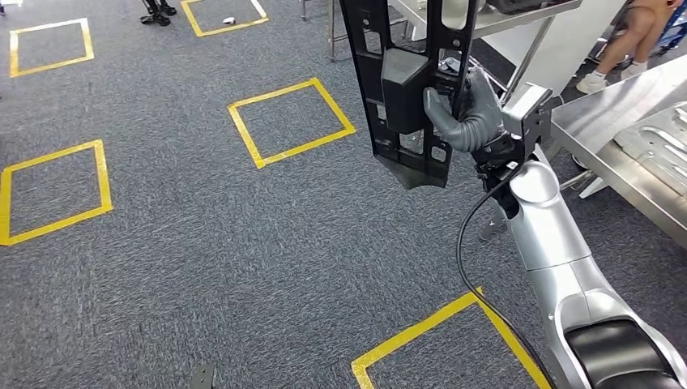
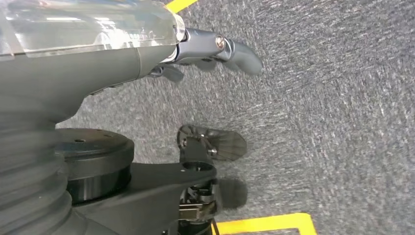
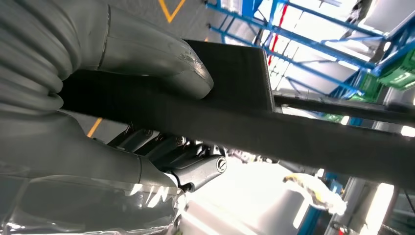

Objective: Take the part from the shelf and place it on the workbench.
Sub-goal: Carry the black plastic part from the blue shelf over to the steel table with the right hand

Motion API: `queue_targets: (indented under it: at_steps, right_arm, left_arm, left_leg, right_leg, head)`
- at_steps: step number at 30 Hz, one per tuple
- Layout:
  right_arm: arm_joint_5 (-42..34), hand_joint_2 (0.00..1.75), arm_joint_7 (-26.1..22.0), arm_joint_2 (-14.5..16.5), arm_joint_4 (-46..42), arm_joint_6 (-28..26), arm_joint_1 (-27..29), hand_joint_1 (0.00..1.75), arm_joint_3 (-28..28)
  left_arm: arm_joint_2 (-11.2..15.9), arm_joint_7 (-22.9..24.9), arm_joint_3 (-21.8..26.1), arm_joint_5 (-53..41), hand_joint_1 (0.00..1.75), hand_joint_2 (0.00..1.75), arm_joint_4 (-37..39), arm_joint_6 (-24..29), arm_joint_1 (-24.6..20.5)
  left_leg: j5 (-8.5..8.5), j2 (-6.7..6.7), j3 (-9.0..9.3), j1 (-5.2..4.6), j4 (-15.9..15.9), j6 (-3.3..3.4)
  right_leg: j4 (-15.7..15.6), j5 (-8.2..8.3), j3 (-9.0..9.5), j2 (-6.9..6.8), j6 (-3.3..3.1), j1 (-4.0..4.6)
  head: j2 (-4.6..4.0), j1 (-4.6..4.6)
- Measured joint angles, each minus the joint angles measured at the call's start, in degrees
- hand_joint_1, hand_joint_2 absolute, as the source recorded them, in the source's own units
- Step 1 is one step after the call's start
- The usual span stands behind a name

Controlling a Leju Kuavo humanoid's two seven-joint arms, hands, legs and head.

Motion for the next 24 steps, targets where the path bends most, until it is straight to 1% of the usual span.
queue_targets:
  at_steps: [1,2,3,4,5,6,7,8,9,10,11,12,13,14,15,16,17,18,19,20,21,22,23,24]
  right_arm:
    - [0.02,1.75,0.04,-0.03,-0.05,-0.03,0.13,1.75,0.0]
    - [0.05,1.75,0.09,-0.06,-0.06,-0.04,0.29,1.75,0.0]
    - [0.09,1.75,0.16,-0.1,-0.07,-0.05,0.41,1.75,0.0]
    - [0.13,1.75,0.21,-0.15,-0.13,-0.06,0.47,1.75,-0.02]
    - [0.15,1.75,0.23,-0.21,-0.24,-0.07,0.48,1.75,-0.06]
    - [0.16,1.75,0.22,-0.28,-0.38,-0.08,0.47,1.75,-0.12]
    - [0.16,1.75,0.2,-0.37,-0.53,-0.09,0.49,1.75,-0.21]
    - [0.15,1.75,0.18,-0.49,-0.64,-0.1,0.56,1.75,-0.31]
    - [0.15,1.75,0.16,-0.62,-0.69,-0.12,0.67,1.75,-0.39]
    - [0.15,1.75,0.16,-0.8,-0.78,-0.14,0.84,1.75,-0.49]
    - [0.16,1.75,0.17,-0.97,-0.91,-0.16,1.03,1.75,-0.59]
    - [0.17,1.75,0.16,-1.09,-1.11,-0.18,1.17,1.75,-0.67]
    - [0.17,1.75,0.14,-1.17,-1.31,-0.19,1.26,1.75,-0.74]
    - [0.17,1.75,0.12,-1.17,-1.44,-0.21,1.34,1.75,-0.78]
    - [0.16,1.75,0.1,-1.16,-1.51,-0.22,1.42,1.75,-0.79]
    - [0.16,1.75,0.1,-1.16,-1.51,-0.24,1.58,1.75,-0.79]
    - [0.16,1.75,0.1,-1.15,-1.51,-0.24,1.76,1.75,-0.79]
    - [0.16,1.75,0.12,-1.15,-1.52,-0.23,1.91,1.75,-0.79]
    - [0.16,1.75,0.13,-1.15,-1.56,-0.22,2.0,1.75,-0.79]
    - [0.16,1.75,0.14,-1.15,-1.6,-0.21,2.03,1.75,-0.79]
    - [0.16,1.75,0.14,-1.15,-1.64,-0.22,2.05,1.75,-0.79]
    - [0.18,1.75,0.15,-1.15,-1.71,-0.23,2.08,1.75,-0.79]
    - [0.21,1.75,0.16,-1.19,-1.82,-0.26,2.16,1.75,-0.82]
    - [0.28,1.75,0.17,-1.28,-1.95,-0.28,2.27,1.75,-0.9]
  left_arm:
    - [-0.02,0.0,0.01,0.03,0.0,1.75,0.0,0.0,0.07]
    - [-0.03,0.0,0.01,0.05,0.0,1.75,0.0,0.01,0.12]
    - [-0.05,-0.01,0.01,0.07,0.0,1.75,0.0,0.01,0.14]
    - [-0.09,-0.03,0.01,0.09,0.0,1.75,0.0,0.0,0.14]
    - [-0.14,-0.07,0.01,0.1,0.0,1.75,0.0,-0.02,0.12]
    - [-0.19,-0.11,0.01,0.11,0.0,1.75,0.0,-0.06,0.09]
    - [-0.21,-0.16,0.01,0.13,0.0,1.75,0.0,-0.1,0.08]
    - [-0.21,-0.2,0.01,0.13,0.0,1.75,0.0,-0.15,0.06]
    - [-0.2,-0.21,0.01,0.14,0.0,1.75,0.0,-0.18,0.04]
    - [-0.2,-0.22,0.01,0.14,0.0,1.75,0.0,-0.19,-0.01]
    - [-0.21,-0.22,0.0,0.14,0.0,1.75,0.0,-0.19,-0.11]
    - [-0.21,-0.22,-0.01,0.13,0.0,1.75,0.0,-0.19,-0.2]
    - [-0.22,-0.22,-0.01,0.11,0.0,1.75,0.0,-0.2,-0.26]
    - [-0.22,-0.22,-0.01,0.1,0.0,1.75,0.0,-0.2,-0.23]
    - [-0.21,-0.21,-0.01,0.1,0.0,1.75,0.0,-0.21,-0.15]
    - [-0.19,-0.2,-0.01,0.1,0.0,1.75,0.0,-0.21,-0.05]
    - [-0.16,-0.19,-0.01,0.1,0.0,1.75,0.0,-0.21,0.02]
    - [-0.14,-0.18,-0.01,0.1,0.0,1.75,0.0,-0.22,0.04]
    - [-0.13,-0.18,-0.01,0.1,0.0,1.75,0.0,-0.22,0.0]
    - [-0.13,-0.18,-0.01,0.09,0.0,1.75,0.0,-0.22,-0.05]
    - [-0.1,-0.17,-0.01,0.08,0.0,1.75,0.0,-0.22,-0.1]
    - [-0.08,-0.16,-0.01,0.05,0.0,1.75,0.0,-0.22,-0.14]
    - [-0.05,-0.14,-0.02,0.03,0.0,1.75,-0.01,-0.21,-0.16]
    - [-0.02,-0.11,-0.02,0.02,0.0,1.75,-0.01,-0.21,-0.2]
  left_leg:
    - [-0.06,0.73,-0.01,-0.03,0.03,-0.01]
    - [-0.16,1.46,-0.01,-0.03,0.07,-0.06]
    - [-0.29,2.19,0.0,-0.01,0.15,-0.15]
    - [-0.45,2.89,0.03,0.03,0.28,-0.3]
    - [-0.65,3.5,0.07,0.02,0.47,-0.51]
    - [-0.88,4.03,0.09,-0.08,0.67,-0.78]
    - [-1.1,4.5,0.13,-0.2,0.84,-1.07]
    - [-1.28,4.97,0.2,-0.33,0.96,-1.37]
    - [-1.42,5.47,0.31,-0.43,0.97,-1.66]
    - [-1.57,6.03,0.48,-0.42,0.98,-1.98]
    - [-1.91,6.01,0.54,-0.31,1.2,-2.31]
    - [-2.69,5.26,0.26,-0.18,2.14,-2.57]
    - [-3.99,4.08,-0.54,-0.02,4.14,-2.76]
    - [-5.8,2.55,-2.03,0.14,7.52,-2.86]
    - [-7.7,1.42,-3.99,0.19,11.75,-2.88]
    - [-9.06,0.85,-5.91,0.22,15.67,-2.89]
    - [-9.48,0.57,-7.27,0.21,18.17,-2.84]
    - [-8.69,0.44,-7.61,0.2,18.35,-2.69]
    - [-6.85,0.2,-6.82,0.2,16.09,-2.43]
    - [-4.51,-0.41,-5.23,0.19,12.17,-2.1]
    - [-2.76,-1.67,-3.49,0.22,8.12,-1.76]
    - [-1.59,-2.74,-2.05,0.25,4.83,-1.57]
    - [-1.16,-3.56,-1.18,0.21,2.89,-1.48]
    - [-1.29,-3.86,-0.84,0.13,2.2,-1.43]
  right_leg:
    - [3.11,-1.08,-1.46,-0.71,0.22,-0.17]
    - [4.53,-1.2,-2.11,-1.13,0.43,-0.38]
    - [3.84,-0.34,-1.69,-1.49,0.63,-0.57]
    - [0.93,1.34,-0.12,-2.05,0.79,-0.71]
    - [-3.26,3.06,2.11,-3.13,0.87,-0.75]
    - [-6.9,4.31,4.06,-4.28,0.77,-0.57]
    - [-9.48,5.02,5.39,-5.05,0.55,-0.35]
    - [-10.61,5.12,5.9,-5.35,0.26,-0.12]
    - [-10.6,5.03,5.82,-4.91,-0.1,0.11]
    - [-10.62,5.06,5.77,-4.17,-0.44,0.08]
    - [-10.69,5.11,5.82,-3.56,-0.77,0.0]
    - [-10.77,5.17,5.91,-2.99,-1.18,-0.13]
    - [-10.88,5.24,6.01,-2.46,-1.55,-0.27]
    - [-10.91,5.27,6.06,-1.88,-1.83,-0.3]
    - [-10.88,5.27,6.06,-1.23,-2.05,-0.25]
    - [-10.84,5.26,6.06,-0.46,-2.15,-0.15]
    - [-10.78,5.26,6.06,0.39,-2.2,-0.05]
    - [-10.7,5.26,6.06,1.25,-2.21,0.04]
    - [-10.61,5.25,6.07,2.09,-2.2,0.1]
    - [-10.53,5.24,6.07,2.88,-2.18,0.13]
    - [-10.44,5.22,6.01,3.57,-2.07,0.17]
    - [-10.35,5.23,5.89,4.21,-1.88,0.14]
    - [-10.31,5.28,5.73,4.78,-1.59,0.02]
    - [-10.35,5.39,5.55,5.34,-1.2,-0.15]
  head:
    - [0.0,0.01]
    - [0.0,0.01]
    - [0.0,0.01]
    - [0.0,0.01]
    - [0.0,0.01]
    - [0.0,0.01]
    - [0.0,0.01]
    - [0.0,0.0]
    - [0.0,-0.01]
    - [0.0,-0.01]
    - [0.0,-0.01]
    - [0.0,-0.02]
    - [0.0,-0.01]
    - [0.0,-0.02]
    - [0.0,-0.02]
    - [0.0,-0.01]
    - [0.0,-0.02]
    - [0.0,-0.02]
    - [0.0,-0.02]
    - [0.0,-0.02]
    - [0.0,-0.02]
    - [0.0,-0.02]
    - [0.0,-0.01]
    - [0.0,-0.03]
